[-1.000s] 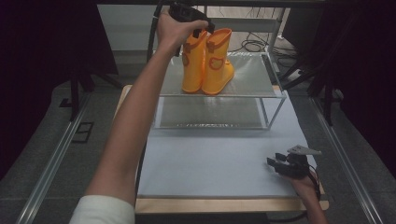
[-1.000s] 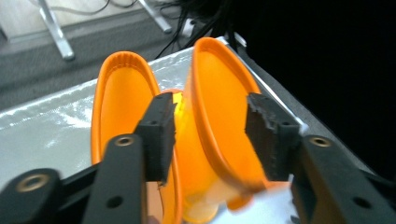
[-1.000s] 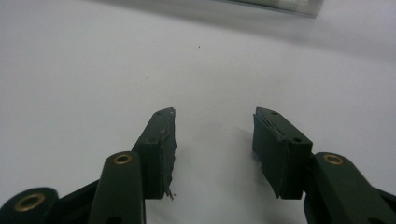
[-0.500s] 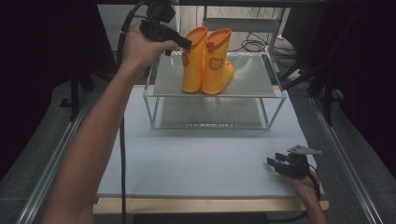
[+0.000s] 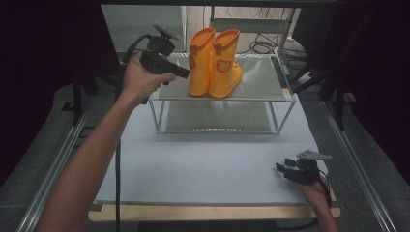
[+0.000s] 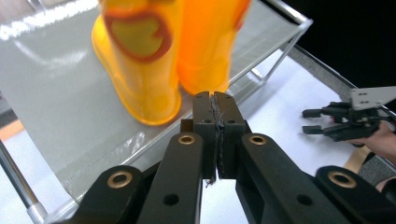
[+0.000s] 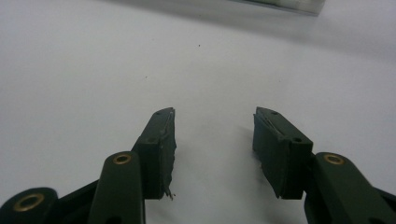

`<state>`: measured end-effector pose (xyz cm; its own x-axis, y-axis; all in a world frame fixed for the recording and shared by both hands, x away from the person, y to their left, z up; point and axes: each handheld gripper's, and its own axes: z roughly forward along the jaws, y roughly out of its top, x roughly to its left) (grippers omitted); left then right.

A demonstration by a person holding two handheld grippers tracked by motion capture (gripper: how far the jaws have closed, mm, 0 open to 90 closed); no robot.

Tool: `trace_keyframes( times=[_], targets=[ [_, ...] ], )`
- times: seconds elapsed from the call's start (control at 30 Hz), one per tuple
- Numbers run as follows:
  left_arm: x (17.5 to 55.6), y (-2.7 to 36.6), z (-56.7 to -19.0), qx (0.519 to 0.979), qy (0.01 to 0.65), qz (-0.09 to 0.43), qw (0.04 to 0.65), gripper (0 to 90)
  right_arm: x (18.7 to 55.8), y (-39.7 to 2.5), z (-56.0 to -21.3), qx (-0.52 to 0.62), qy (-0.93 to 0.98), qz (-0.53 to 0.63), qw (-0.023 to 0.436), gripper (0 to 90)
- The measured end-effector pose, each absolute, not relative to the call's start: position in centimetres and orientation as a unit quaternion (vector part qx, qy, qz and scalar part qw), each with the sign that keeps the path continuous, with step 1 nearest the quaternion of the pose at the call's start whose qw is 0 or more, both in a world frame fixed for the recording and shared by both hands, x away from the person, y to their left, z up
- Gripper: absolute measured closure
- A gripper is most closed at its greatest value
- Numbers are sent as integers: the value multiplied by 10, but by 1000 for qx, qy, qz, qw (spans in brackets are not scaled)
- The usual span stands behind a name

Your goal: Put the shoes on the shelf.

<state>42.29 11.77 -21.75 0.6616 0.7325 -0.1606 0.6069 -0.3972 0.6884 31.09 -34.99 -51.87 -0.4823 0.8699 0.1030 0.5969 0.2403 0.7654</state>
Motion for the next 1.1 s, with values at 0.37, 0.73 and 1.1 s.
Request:
trace_keyframes(
  times=[0.37, 0.73, 1.1],
  targets=[
    [453, 128, -267, 818, 444, 81, 355, 900, 311, -351, -519, 478, 768, 390, 175, 489],
    [482, 119, -301, 812, 471, 80, 336, 900, 310, -351, -518, 479, 765, 393, 176, 488],
    [487, 111, -313, 804, 482, 71, 340, 900, 309, -353, -516, 481, 760, 399, 179, 488]
  ],
)
